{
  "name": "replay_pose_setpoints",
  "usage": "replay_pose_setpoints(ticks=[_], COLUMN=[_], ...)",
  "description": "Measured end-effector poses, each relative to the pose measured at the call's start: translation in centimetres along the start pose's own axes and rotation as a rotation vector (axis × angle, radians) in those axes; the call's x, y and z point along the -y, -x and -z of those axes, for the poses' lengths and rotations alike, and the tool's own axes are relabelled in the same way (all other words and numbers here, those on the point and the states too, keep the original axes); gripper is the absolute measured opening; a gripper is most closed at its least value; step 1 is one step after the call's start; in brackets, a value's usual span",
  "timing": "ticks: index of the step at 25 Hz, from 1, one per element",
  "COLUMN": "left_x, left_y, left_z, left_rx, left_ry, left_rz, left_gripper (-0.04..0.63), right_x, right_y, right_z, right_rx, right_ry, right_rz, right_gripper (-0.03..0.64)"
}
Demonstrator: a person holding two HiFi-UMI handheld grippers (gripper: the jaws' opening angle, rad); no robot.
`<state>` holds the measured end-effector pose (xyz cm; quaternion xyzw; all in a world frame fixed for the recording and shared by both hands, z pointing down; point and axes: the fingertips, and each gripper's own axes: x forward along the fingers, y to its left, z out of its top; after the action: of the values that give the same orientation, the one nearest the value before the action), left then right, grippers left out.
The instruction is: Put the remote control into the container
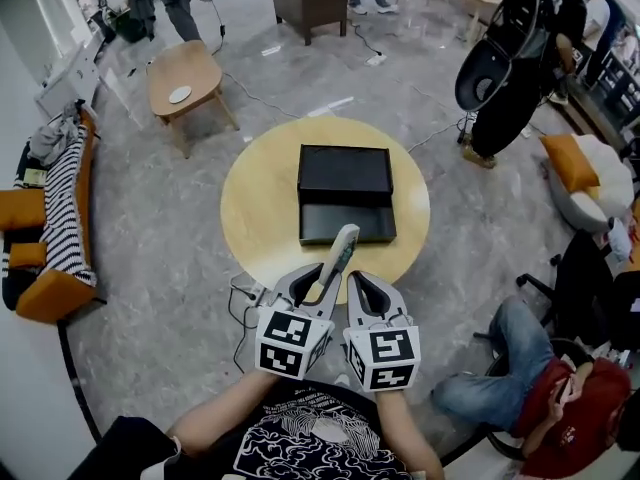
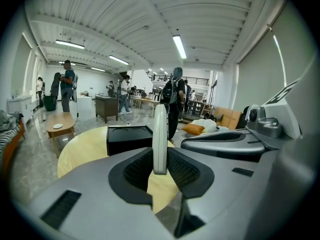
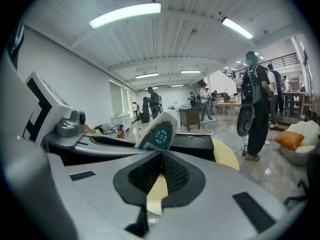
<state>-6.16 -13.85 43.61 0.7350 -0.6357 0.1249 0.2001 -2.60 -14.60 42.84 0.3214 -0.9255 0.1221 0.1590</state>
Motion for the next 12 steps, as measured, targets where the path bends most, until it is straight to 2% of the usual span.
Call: replay_pose_setpoints(ticks=[12], left_x=[-4.2], left_y=[-5.0], left_z=[-0.5], left_rx=[-0.071], left_ry=[-0.131], left_rz=[0.094], left_gripper=[0.100], right_x=[2.3], right_y=[-5.4], right_z=[-0.7], right_rx=[-0.033], right_ry=[-0.031], right_rz=[0.106], right_gripper=[0.023])
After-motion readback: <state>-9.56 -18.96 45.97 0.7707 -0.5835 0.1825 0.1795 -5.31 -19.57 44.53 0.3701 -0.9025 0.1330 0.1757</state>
